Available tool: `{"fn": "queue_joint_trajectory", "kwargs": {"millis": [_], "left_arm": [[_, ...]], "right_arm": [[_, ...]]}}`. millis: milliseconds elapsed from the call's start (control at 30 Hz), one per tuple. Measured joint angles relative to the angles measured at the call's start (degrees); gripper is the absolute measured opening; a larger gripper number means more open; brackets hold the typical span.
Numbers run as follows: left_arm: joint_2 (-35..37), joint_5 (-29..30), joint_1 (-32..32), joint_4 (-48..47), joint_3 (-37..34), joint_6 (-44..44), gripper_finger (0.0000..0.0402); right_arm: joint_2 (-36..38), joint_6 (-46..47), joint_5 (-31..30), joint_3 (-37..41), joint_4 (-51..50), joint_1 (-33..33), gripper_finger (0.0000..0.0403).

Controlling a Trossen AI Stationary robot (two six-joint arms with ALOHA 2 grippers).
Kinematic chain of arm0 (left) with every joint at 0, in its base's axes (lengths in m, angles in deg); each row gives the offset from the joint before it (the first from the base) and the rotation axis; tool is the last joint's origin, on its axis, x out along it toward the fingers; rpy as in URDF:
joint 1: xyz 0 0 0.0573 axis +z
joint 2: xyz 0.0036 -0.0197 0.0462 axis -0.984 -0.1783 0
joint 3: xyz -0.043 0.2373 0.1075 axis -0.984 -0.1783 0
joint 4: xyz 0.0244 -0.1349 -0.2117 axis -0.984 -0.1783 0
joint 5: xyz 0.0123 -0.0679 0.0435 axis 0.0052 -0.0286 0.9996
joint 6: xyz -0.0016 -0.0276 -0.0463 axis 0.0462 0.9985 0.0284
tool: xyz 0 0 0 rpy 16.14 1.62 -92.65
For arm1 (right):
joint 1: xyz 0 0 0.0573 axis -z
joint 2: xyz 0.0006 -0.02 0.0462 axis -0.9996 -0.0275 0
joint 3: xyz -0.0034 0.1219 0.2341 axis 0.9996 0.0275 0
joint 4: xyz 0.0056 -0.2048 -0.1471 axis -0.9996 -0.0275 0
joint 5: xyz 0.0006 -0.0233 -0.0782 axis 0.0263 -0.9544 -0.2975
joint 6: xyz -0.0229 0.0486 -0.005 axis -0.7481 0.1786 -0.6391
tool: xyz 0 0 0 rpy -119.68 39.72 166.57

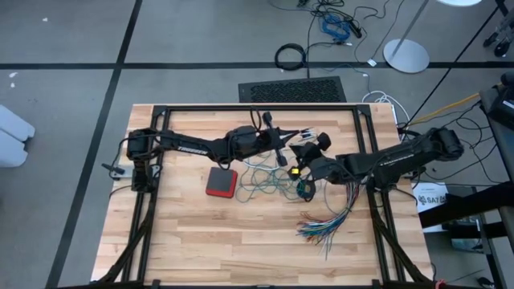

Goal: Coiling cords
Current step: Coil the white wire cable on the spool

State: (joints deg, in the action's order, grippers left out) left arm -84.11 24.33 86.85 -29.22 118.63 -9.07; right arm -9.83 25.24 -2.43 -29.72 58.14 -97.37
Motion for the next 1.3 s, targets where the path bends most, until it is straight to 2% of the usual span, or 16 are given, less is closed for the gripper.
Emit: {"fn": "queue_joint_trajectory", "kwargs": {"millis": [167,333,433,733,900,1033,1167,1300], "left_arm": [[0.00,0.09,-0.44,-0.58,-0.01,-3.56,0.0000],[0.00,0.40,-0.51,-1.87,0.01,-6.23,0.0000],[0.00,0.40,-0.51,-1.85,-0.01,-6.74,0.0000],[0.09,0.21,-0.20,-0.24,-0.01,-3.20,0.0000],[0.15,-1.43,0.87,0.76,0.00,0.90,0.0000],[0.20,-2.79,1.89,0.79,-0.01,4.15,0.0000],[0.20,-6.97,3.42,2.27,-0.01,10.05,0.0000],[0.22,-12.04,4.86,5.08,0.01,17.11,0.0000]], "right_arm": [[1.44,1.42,4.06,-2.37,-4.94,0.13,0.0000],[1.59,3.57,4.87,-5.91,-12.32,0.11,0.0000],[1.61,5.12,8.48,-7.49,-15.84,0.48,0.0000],[1.61,11.81,6.86,-7.54,-27.84,0.17,0.0000],[1.61,11.04,2.78,-7.54,-28.74,-0.05,0.0003],[1.61,11.13,-6.64,-7.28,-31.49,-3.16,0.0004],[1.61,12.66,-14.13,-4.33,-31.83,-6.82,0.0002],[1.61,19.35,-19.02,0.94,-31.87,-8.63,0.0001]]}}
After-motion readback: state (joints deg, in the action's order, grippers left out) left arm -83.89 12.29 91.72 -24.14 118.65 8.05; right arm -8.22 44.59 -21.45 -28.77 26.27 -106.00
